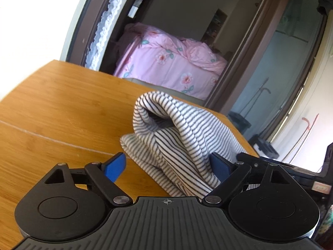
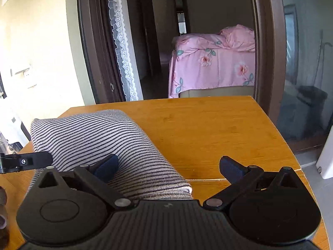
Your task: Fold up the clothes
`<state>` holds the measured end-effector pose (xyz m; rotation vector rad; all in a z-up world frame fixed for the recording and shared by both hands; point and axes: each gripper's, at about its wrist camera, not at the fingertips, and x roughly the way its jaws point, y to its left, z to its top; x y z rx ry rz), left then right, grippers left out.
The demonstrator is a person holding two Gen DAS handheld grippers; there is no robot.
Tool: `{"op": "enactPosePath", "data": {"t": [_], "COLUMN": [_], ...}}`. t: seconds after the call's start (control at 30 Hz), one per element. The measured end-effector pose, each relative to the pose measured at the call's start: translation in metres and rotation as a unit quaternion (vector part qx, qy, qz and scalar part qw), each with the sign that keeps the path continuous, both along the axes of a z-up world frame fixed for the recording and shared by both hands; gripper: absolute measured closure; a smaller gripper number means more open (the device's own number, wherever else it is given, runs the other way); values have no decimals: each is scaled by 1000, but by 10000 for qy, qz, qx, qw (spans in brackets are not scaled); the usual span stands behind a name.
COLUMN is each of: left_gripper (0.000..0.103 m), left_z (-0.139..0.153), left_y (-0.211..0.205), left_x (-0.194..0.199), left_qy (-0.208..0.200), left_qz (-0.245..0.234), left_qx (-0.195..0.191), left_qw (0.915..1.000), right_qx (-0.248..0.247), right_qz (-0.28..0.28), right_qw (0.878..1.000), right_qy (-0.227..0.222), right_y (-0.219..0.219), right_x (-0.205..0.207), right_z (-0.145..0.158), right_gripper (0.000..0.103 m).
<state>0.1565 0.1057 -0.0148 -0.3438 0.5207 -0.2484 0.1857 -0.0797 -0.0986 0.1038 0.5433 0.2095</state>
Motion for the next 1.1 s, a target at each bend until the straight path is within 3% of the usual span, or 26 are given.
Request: {"op": "enactPosePath", "data": {"t": [0.07,0.13,0.2,0.27,0.4,0.47,0.6,0.67,0.83,0.9,1.0,1.1], "left_gripper": [11,15,22,22,22,22,31,35,35,34,33,43], "left_z": [7,18,34,53,71,66,35,29,22,20,18,14], "left_y": [-1,1,4,4,-14,-25,-34,-30,-30,-31,-23,-17], "left_x": [2,3,-3,-12,-10,2,26,27,27,28,29,29], "left_qy": [-144,-194,-372,-654,-775,-551,93,88,67,78,99,152], "left_qz": [90,139,174,26,-917,-1135,-912,-919,-1039,-1043,-1071,-1035], "left_qx": [346,427,314,65,-605,-709,-582,-602,-331,-314,-460,-534], "left_qw": [9993,9988,9987,9978,9909,9895,9941,9939,9940,9940,9931,9931], "right_qx": [83,76,7,-47,-148,-101,217,293,-447,-724,-1374,-1183], "right_qz": [-26,-100,-192,-262,-130,-85,47,127,602,964,1232,1312], "right_qw": [10000,9999,9998,9996,9998,9999,9998,9995,9951,9918,9828,9835], "right_qy": [48,34,4,-30,-24,-43,-5,-68,-638,-434,65,385], "right_y": [-2,-2,1,5,16,14,4,0,19,31,48,47], "right_x": [-4,-9,-13,-19,-29,-31,-31,-31,-3,23,63,84], "right_z": [-2,-3,-3,-3,-3,-2,-2,1,46,56,47,31], "right_gripper": [0,0,0,0,0,0,0,0,0,0,0,0]}}
